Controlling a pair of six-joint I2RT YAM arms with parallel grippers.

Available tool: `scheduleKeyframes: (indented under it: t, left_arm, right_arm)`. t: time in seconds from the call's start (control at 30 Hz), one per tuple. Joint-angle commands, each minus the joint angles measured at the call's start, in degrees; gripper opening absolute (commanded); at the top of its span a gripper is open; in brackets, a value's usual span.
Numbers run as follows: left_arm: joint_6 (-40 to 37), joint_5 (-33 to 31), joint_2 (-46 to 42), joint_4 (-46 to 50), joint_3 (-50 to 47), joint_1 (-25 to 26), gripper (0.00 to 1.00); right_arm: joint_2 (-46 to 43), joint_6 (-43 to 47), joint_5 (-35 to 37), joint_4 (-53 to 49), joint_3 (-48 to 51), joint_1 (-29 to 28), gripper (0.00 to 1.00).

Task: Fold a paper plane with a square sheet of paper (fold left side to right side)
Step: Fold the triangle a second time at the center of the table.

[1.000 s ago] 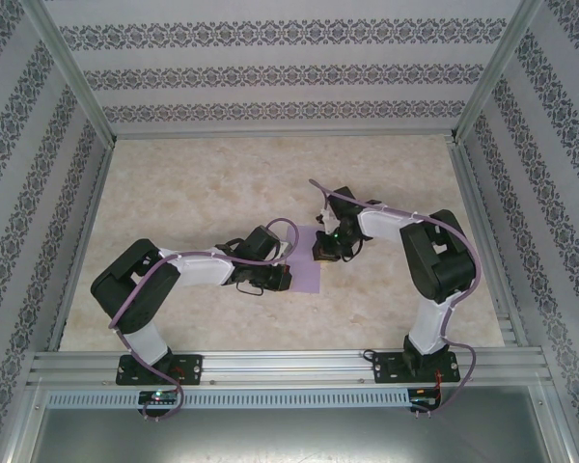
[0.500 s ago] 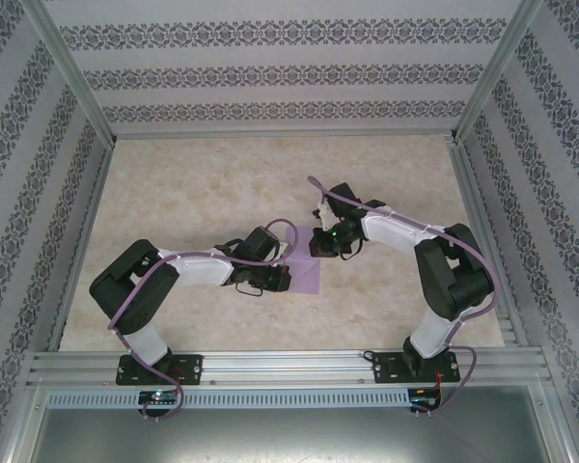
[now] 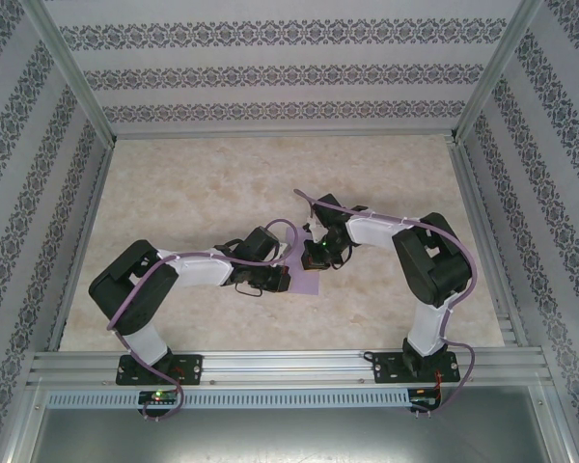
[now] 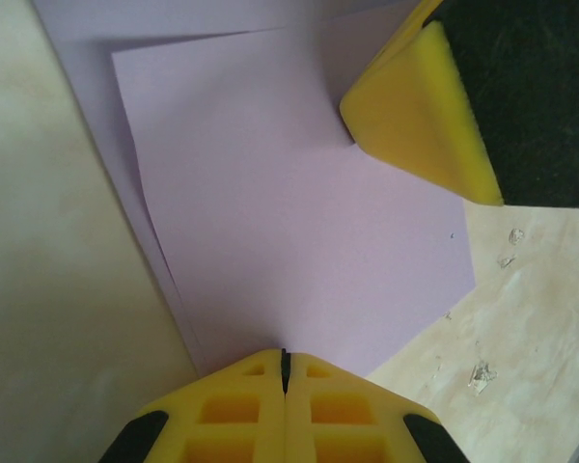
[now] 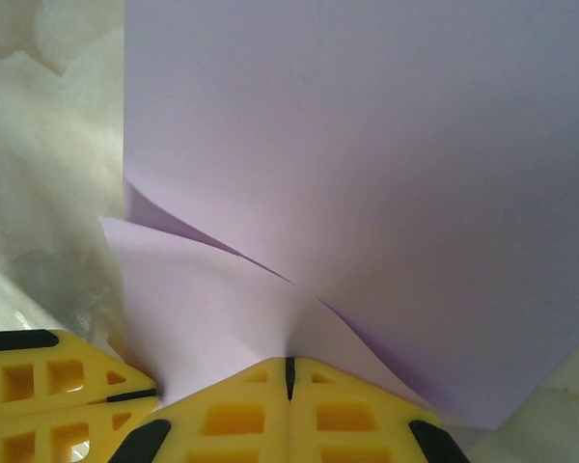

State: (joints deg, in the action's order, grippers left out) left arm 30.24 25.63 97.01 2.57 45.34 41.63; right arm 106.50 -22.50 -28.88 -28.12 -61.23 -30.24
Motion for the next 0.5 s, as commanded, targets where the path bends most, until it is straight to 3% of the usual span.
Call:
scheduleKeyframes:
  t: [0.0, 0.2, 0.47]
  left_arm:
    - [0.48, 0.44, -2.23, 3.76, 0.84, 0.82, 0.05]
    - [2.10, 3.82, -4.45, 2.64, 1.71, 0.82, 0.06]
    - [2.47, 7.10, -1.24, 1.13, 1.11, 0.82, 0.06]
  right_arm:
    - [2.60, 1.10, 3.64, -2.98, -0.29, 0.00, 0.00]
    - [2.48, 1.06, 4.12, -2.81, -0.25, 0.00, 0.00]
    - [2.75, 1.20, 4.21, -3.02, -0.21, 0.01, 0.00]
